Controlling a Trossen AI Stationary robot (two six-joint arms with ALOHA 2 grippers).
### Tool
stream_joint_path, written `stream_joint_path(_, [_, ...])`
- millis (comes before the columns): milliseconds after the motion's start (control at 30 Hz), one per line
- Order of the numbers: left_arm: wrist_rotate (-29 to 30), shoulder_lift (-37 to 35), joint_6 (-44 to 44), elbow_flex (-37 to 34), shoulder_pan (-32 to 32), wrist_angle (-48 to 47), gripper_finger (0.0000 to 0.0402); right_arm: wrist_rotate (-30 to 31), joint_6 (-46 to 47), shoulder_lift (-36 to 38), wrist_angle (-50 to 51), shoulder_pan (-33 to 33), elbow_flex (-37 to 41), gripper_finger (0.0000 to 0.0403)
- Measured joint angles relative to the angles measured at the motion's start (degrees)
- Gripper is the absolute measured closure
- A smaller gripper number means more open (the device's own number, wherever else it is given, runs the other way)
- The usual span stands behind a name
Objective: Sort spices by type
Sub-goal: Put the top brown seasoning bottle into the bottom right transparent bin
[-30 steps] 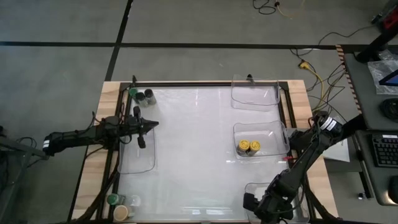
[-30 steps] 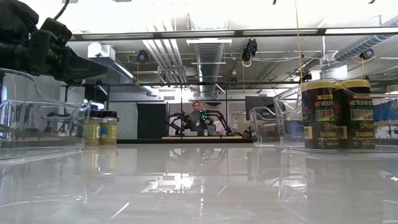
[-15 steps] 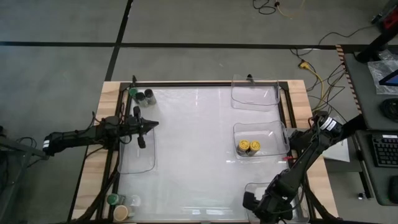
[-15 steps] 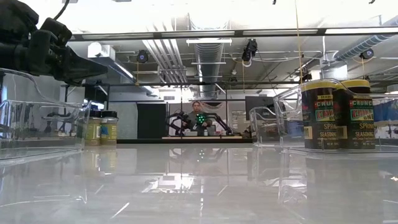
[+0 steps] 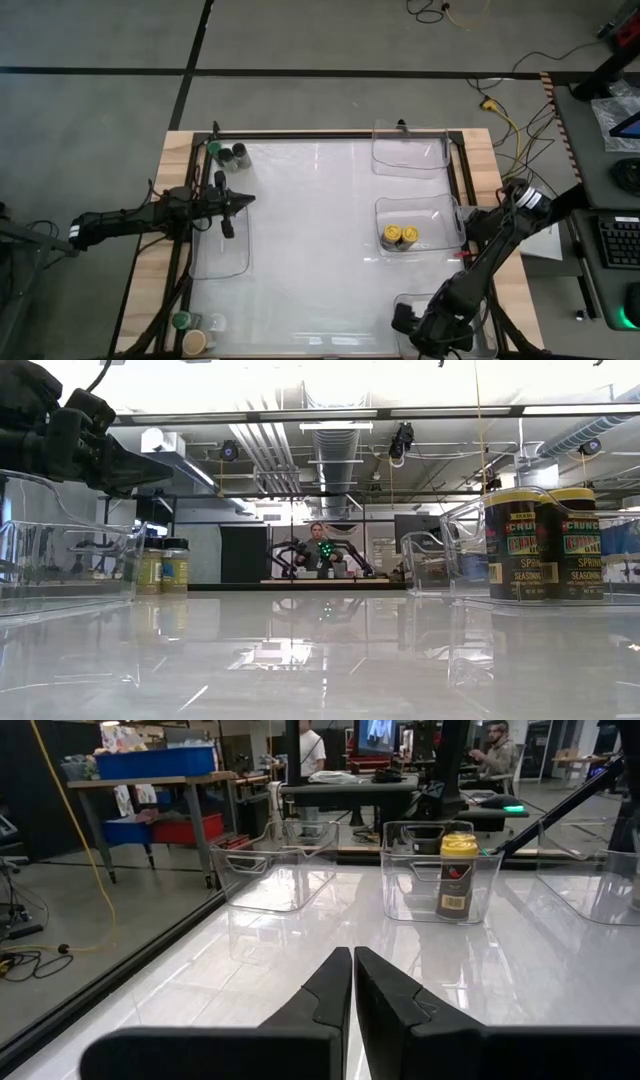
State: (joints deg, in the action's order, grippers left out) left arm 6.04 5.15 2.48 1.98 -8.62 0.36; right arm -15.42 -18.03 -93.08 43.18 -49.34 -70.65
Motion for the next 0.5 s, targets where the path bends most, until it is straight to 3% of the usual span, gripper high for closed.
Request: stream_joint_path(500, [0.0, 0.0, 0.0, 0.0, 0.0, 0.0, 0.04, 7.7, -2.2, 2.4, 3.6, 0.0, -0.1, 0.0105])
